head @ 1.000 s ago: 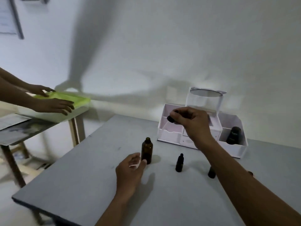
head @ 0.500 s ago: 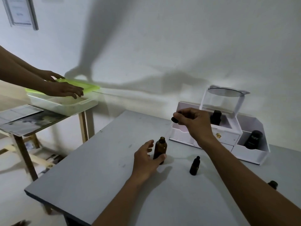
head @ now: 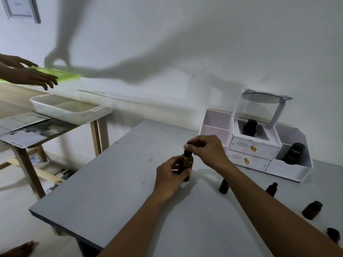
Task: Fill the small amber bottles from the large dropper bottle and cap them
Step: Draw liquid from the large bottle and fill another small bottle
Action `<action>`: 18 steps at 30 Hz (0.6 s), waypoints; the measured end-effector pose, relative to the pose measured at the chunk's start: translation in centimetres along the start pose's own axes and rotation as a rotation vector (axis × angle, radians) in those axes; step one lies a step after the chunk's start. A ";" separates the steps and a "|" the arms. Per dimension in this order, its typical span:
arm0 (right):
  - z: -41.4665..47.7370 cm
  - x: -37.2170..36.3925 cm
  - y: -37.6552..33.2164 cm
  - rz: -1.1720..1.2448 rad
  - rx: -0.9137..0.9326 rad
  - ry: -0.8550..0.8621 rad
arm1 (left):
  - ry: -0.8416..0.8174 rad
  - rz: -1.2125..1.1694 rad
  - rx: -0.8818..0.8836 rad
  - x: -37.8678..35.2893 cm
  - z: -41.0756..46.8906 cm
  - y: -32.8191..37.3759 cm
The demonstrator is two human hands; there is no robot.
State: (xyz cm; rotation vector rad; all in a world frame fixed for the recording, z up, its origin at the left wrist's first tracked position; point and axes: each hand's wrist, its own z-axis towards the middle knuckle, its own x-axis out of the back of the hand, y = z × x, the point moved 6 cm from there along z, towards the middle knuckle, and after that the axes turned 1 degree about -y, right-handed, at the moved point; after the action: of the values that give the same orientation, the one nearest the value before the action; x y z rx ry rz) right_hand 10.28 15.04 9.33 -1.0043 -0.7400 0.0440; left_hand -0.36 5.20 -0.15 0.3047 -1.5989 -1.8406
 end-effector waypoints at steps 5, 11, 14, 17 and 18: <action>0.0 0.0 0.3 0.016 -0.003 0.007 | 0.004 -0.003 0.001 0.0 0.0 -0.1; -0.1 -0.1 -0.1 -0.011 0.048 0.031 | -0.005 0.029 -0.002 -0.1 0.0 0.1; 0.0 -0.3 -0.3 -0.040 0.077 0.052 | -0.005 0.043 0.009 -0.1 -0.1 0.2; -0.2 -0.3 -0.4 -0.053 0.094 0.076 | -0.013 0.059 0.013 -0.1 -0.1 0.3; -0.2 -0.3 -0.4 -0.053 0.094 0.081 | -0.017 0.066 0.013 -0.1 -0.2 0.3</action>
State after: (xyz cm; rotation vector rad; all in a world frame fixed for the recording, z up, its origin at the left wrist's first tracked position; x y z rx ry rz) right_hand 10.02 14.51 9.41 -0.8911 -0.6842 -0.0071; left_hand -0.06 5.15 0.06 0.2394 -1.6138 -1.7878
